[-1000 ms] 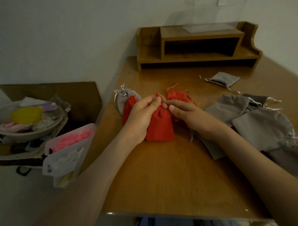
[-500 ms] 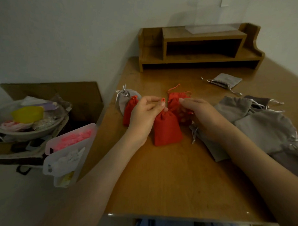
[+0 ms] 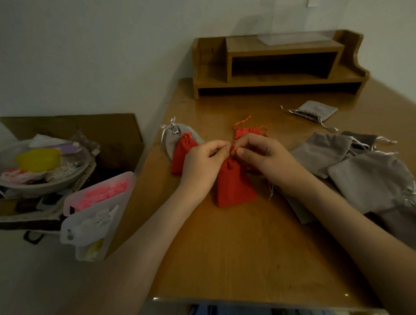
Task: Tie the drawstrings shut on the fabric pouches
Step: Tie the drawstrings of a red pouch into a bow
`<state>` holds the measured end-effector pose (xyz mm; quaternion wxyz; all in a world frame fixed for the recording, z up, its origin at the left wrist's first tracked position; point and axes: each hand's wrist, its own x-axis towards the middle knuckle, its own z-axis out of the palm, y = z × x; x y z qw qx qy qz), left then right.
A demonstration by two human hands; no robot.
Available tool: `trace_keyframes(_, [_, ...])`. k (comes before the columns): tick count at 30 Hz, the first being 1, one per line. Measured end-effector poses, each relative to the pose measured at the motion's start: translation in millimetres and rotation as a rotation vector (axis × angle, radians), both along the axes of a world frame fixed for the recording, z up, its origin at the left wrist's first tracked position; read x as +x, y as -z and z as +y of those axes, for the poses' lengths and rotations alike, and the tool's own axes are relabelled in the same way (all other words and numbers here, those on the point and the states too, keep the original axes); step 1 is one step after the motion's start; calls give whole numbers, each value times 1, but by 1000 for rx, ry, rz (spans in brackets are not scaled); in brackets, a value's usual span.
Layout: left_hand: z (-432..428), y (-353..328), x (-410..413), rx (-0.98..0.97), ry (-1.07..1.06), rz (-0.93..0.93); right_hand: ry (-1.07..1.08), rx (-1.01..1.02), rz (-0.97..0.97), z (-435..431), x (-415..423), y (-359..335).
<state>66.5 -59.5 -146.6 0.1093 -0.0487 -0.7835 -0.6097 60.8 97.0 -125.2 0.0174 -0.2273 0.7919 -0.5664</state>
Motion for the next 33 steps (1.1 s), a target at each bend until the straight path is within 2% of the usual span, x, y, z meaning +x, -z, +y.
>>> trace_keyframes(8, [3,-10,10,-74,118,18,100,122,240,2,-2,4])
trace_keyframes(12, [6,-9,10,-83,76,12,72,198,318,1,-1,4])
trace_keyframes(16, [5,-9,11,-39,78,-3,49,199,329,1,-3,2])
trace_keyframes(25, [6,-7,11,39,95,-11,96,105,194,-1,2,-1])
trace_keyframes(33, [8,-7,8,135,130,-55,102,181,262,-2,-2,1])
